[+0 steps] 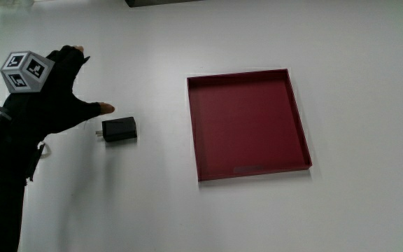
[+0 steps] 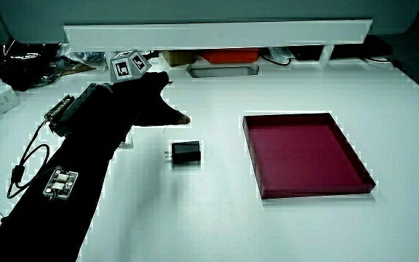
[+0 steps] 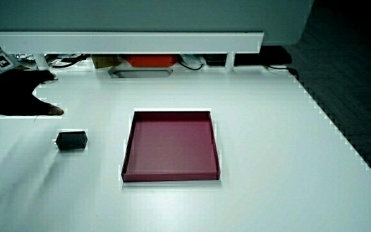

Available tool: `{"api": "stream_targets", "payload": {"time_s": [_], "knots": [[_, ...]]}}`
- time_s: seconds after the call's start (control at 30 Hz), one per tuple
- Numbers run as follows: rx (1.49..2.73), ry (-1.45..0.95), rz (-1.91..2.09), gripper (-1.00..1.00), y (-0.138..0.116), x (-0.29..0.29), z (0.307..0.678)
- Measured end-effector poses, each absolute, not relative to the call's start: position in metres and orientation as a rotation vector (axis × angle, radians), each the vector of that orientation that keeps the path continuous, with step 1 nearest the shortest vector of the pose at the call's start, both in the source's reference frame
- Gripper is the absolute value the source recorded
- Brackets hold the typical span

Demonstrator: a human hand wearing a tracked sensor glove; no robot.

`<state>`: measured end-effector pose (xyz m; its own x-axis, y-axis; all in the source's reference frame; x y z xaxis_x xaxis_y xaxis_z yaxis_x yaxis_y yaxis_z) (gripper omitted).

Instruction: Pick charger from desk

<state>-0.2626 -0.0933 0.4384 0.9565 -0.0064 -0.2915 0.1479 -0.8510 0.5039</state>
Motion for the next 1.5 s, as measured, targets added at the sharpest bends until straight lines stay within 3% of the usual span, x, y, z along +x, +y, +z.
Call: {"api": "stream_targets", "payload": {"time_s": [0.1,0.93,1.5], "knots": [[2.563,0.168,-0.387,0.00,-0.091,-0.261,0.458],[2.355,0.139,-0.382,0.00,-0.058,-0.233,0.507],[2.312,0.153,-0.394,0.00,-0.043,-0.231,0.533]]}}
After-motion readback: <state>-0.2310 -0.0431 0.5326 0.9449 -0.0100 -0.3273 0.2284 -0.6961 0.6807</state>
